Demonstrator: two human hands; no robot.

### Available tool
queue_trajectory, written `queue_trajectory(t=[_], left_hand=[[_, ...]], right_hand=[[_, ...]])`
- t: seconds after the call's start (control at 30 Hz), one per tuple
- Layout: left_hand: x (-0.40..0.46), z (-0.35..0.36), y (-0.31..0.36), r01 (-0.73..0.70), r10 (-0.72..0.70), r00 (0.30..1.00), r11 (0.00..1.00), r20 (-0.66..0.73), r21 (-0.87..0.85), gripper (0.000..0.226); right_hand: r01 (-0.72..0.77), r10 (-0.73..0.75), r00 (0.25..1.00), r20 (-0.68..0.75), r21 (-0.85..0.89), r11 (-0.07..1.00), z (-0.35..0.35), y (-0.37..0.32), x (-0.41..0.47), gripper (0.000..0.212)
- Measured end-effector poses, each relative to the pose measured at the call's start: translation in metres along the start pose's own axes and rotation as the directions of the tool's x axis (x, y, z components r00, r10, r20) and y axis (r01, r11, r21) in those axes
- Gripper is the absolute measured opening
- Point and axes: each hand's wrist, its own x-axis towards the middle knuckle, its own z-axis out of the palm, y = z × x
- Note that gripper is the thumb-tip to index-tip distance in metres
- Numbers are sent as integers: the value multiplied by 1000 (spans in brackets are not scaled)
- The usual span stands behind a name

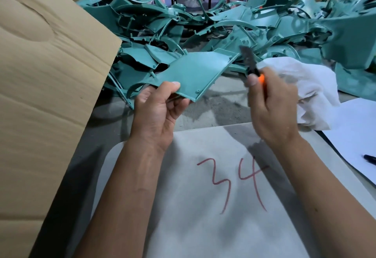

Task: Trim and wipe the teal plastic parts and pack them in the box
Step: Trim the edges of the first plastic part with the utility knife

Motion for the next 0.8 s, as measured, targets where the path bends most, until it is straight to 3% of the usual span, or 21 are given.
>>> queue_trajectory(t=[0.07,0.13,0.37,0.5,0.57,0.73,0.8], left_hand=[[0,-1,-1,5,-5,1000,1000,-1,-1,4],[0,-3,0,8,-8,1000,1000,7,-2,4],[1,-6,4,-2,2,1000,1000,19,-4,10],[2,-5,3,1,-1,1000,1000,15,-10,12],[2,-6,3,2,-2,1000,1000,12,-14,12],[4,-9,5,-6,6,1000,1000,27,-3,12],[4,-8,4,-11,11,1000,1000,24,5,9]], right_hand=[[116,-126,986,113,93,989,5,-9,-5,34],[117,-127,979,159,72,990,11,-13,-5,36],[-152,149,988,-33,-142,978,4,9,6,36],[107,-113,992,62,91,990,5,-7,-4,29],[143,-152,980,128,76,987,11,-10,-6,32],[-109,109,994,-5,-124,986,5,6,5,35],[-52,49,998,-34,-70,996,1,6,5,33]])
